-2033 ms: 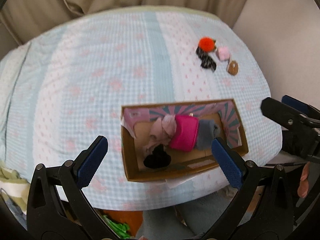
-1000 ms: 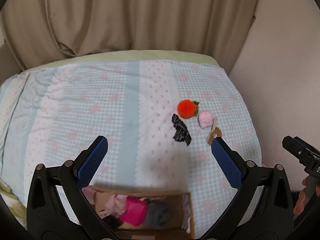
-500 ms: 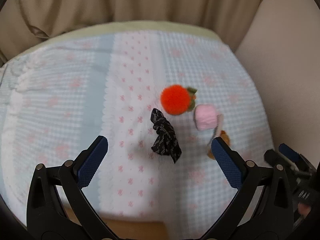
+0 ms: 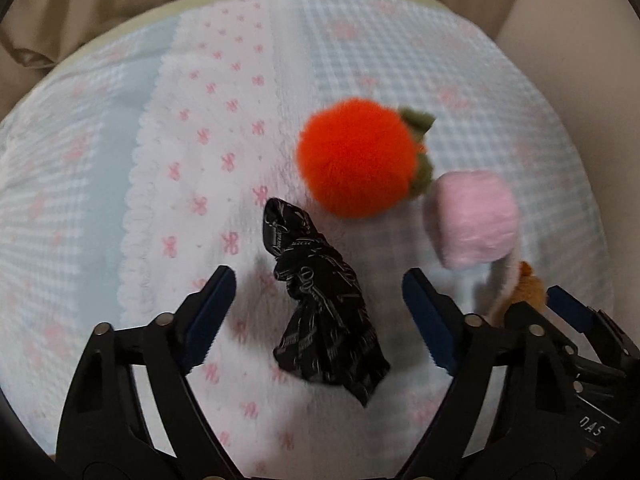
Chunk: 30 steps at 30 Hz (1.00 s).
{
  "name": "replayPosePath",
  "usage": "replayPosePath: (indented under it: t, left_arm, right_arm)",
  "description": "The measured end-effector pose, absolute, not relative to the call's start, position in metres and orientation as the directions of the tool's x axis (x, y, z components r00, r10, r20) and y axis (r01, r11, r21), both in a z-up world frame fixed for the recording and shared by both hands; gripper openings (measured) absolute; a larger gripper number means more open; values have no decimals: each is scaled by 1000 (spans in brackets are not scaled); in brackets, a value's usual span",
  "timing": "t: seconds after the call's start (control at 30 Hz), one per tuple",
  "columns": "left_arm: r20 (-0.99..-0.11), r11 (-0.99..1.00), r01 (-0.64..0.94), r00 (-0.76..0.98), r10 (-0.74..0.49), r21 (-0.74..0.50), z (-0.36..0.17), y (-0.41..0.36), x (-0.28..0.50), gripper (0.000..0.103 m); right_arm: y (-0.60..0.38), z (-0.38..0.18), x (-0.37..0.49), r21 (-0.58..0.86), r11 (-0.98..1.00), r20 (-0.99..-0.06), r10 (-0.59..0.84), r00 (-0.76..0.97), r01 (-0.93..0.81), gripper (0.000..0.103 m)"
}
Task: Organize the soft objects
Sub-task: 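Grasp the patterned scrunchie with the left tool while the right tool grasps the brown plush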
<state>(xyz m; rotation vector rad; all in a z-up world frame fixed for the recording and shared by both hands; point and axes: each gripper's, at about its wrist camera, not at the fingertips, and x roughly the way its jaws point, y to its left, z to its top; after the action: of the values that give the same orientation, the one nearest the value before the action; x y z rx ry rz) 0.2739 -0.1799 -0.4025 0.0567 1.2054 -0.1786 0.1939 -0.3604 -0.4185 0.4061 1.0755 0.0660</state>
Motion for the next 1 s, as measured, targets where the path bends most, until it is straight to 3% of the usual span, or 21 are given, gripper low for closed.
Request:
replayPosePath:
  t: [0.1, 0.23, 0.27, 0.53, 1.0]
  left_arm:
    - [-936, 984, 168, 335, -112, -58, -416, -180, 277, 75]
    - [-952, 985, 163, 290, -102, -56, -431, -181, 281, 45]
    - [-951, 985, 162, 294, -98, -52, -432, -181, 280, 43]
    - [-947, 985, 160, 299, -114, -68, -429, -175, 279, 36]
    - [-925, 985, 155, 358, -129, -77, -374, -172, 264, 35]
  right_arm:
    - [-357, -427, 199, 358, 922, -841, 249, 481, 149, 74]
    - [-352, -438, 204, 344, 924, -856, 236, 460, 167, 56]
    - [-351, -442, 205, 341, 923, -861, 231, 453, 176, 53]
    - [-352, -445, 206, 338, 917, -867, 217, 448, 209, 42]
    - [-366, -413, 197, 371, 897, -844, 217, 491, 241, 40]
